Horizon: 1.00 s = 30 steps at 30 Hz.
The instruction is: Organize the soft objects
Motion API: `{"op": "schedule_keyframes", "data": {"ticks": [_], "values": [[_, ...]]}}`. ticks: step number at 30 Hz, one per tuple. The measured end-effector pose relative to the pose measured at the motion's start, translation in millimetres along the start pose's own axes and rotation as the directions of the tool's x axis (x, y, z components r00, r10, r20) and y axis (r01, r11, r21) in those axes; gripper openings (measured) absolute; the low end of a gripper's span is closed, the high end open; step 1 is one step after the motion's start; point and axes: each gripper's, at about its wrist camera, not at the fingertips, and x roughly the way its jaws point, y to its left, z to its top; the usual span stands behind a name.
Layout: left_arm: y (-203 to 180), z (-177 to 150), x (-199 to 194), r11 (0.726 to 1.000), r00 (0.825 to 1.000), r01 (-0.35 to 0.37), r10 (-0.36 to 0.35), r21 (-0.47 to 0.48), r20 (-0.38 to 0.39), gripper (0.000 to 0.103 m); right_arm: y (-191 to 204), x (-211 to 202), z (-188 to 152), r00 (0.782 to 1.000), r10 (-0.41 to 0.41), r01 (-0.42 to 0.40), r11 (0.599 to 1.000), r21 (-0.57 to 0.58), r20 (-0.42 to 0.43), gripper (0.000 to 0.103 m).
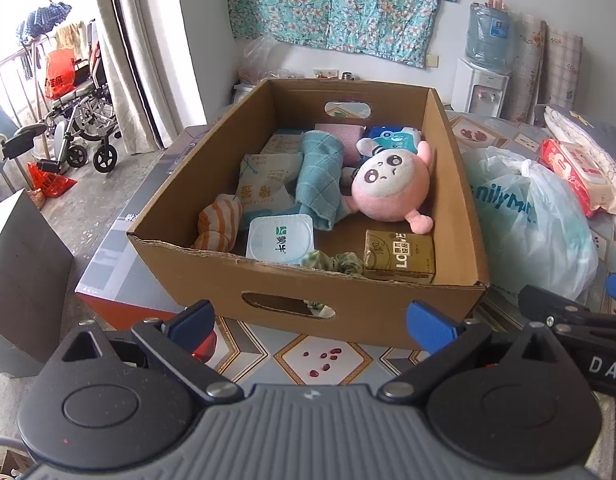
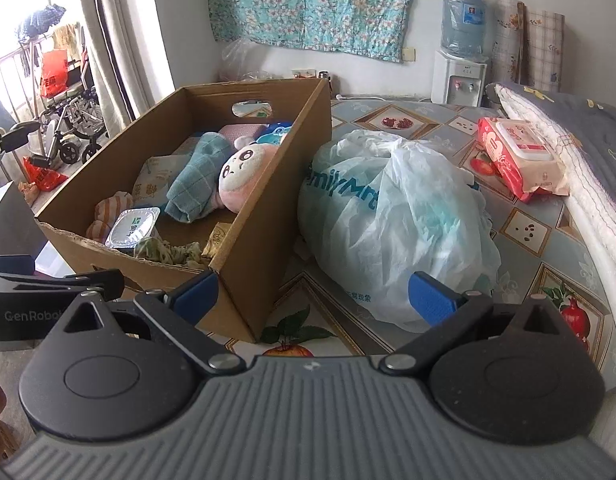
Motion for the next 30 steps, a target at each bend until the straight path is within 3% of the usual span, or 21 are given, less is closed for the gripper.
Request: {"op": "schedule_keyframes", "data": {"ticks": [30], "values": [[1.1, 1.4, 7.2, 1.000, 1.000, 0.003, -0.003, -0.005, -0.017, 0.103, 0.1, 5.0, 3.8, 1.000, -0.012, 0.012, 1.000, -0.005, -0.013, 0.102]]}}
